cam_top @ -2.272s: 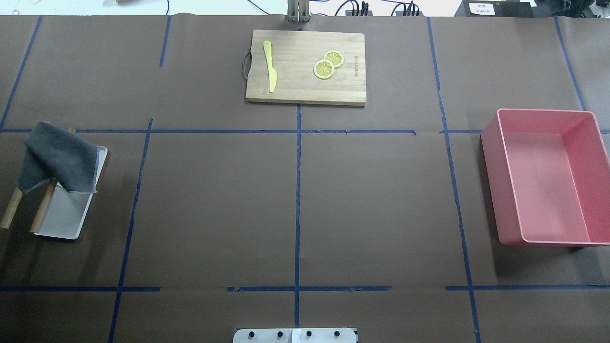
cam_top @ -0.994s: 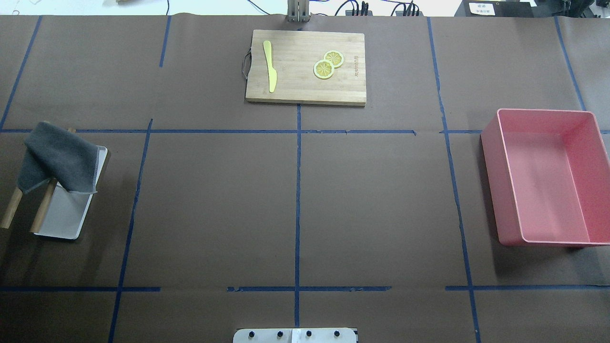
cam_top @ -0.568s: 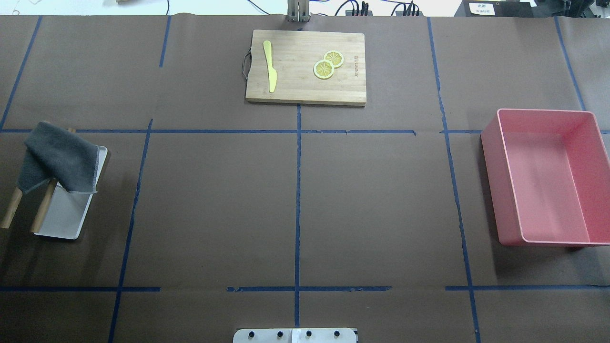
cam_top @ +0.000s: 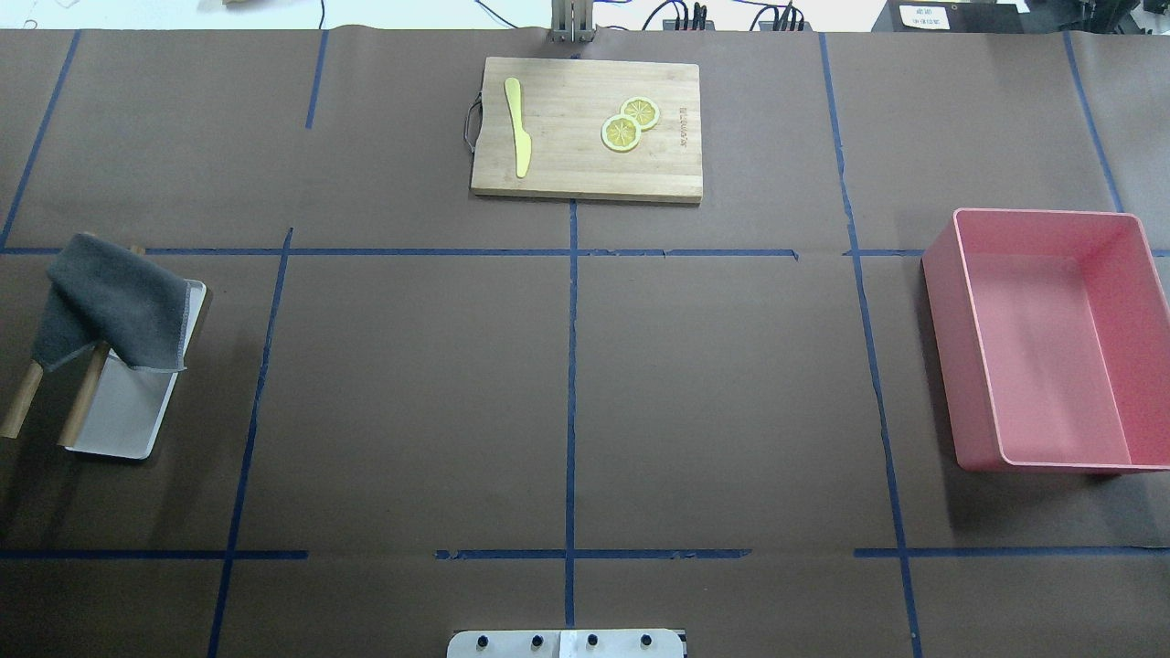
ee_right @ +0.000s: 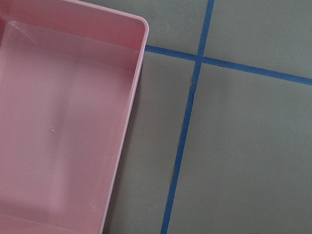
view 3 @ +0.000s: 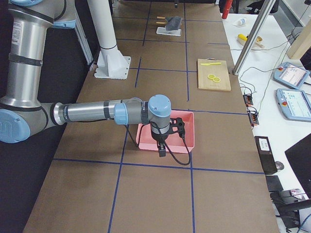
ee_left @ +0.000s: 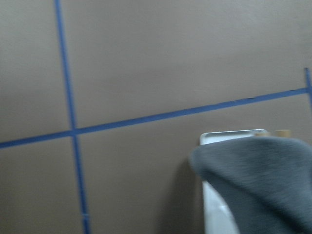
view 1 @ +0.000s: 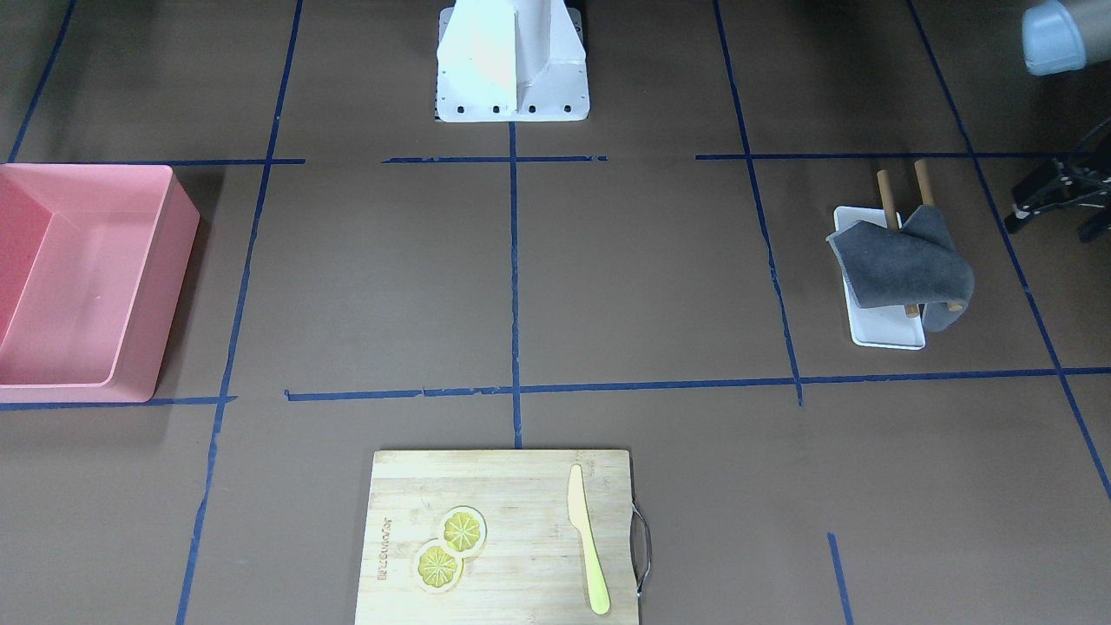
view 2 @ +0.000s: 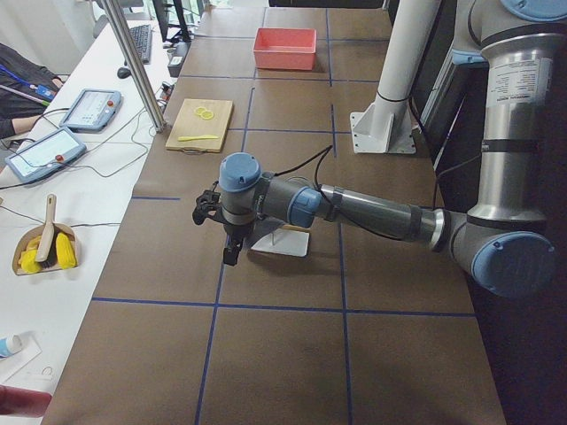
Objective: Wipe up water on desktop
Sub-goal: 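Lower the left gripper onto the grey cloth on the white tray and grasp it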
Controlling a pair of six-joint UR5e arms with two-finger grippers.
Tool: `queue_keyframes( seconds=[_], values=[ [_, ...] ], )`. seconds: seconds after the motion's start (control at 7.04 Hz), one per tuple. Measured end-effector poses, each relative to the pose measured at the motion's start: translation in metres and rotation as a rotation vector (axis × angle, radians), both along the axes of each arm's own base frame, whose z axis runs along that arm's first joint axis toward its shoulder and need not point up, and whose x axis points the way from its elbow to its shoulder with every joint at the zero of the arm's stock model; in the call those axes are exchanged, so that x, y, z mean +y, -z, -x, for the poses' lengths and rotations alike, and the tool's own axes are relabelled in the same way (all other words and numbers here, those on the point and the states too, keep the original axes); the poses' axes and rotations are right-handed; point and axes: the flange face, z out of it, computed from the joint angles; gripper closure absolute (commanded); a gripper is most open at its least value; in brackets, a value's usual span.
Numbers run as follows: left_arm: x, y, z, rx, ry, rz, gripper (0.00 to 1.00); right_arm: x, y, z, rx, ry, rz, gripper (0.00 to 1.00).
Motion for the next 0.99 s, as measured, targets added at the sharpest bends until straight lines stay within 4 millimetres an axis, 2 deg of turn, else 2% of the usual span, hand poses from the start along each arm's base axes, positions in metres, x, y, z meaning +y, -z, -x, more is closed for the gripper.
queue_keyframes(
  seconds=[0.28, 0.57, 0.99],
  values=[
    [0.003, 0.012, -0.035, -0.008, -0.004, 0.024, 0.0, 0.0, -0.001, 0.0, 0.001, 0.0, 0.001, 0.0],
    [0.003, 0.012, -0.057, -0.009, -0.021, 0.038, 0.03, 0.0, -0.001, 0.0, 0.002, -0.001, 0.001, 0.0],
    [-0.012, 0.004, -0.083, -0.025, -0.018, 0.075, 0.18, 0.0, 0.001, -0.001, 0.001, -0.001, -0.002, 0.0]
  ],
)
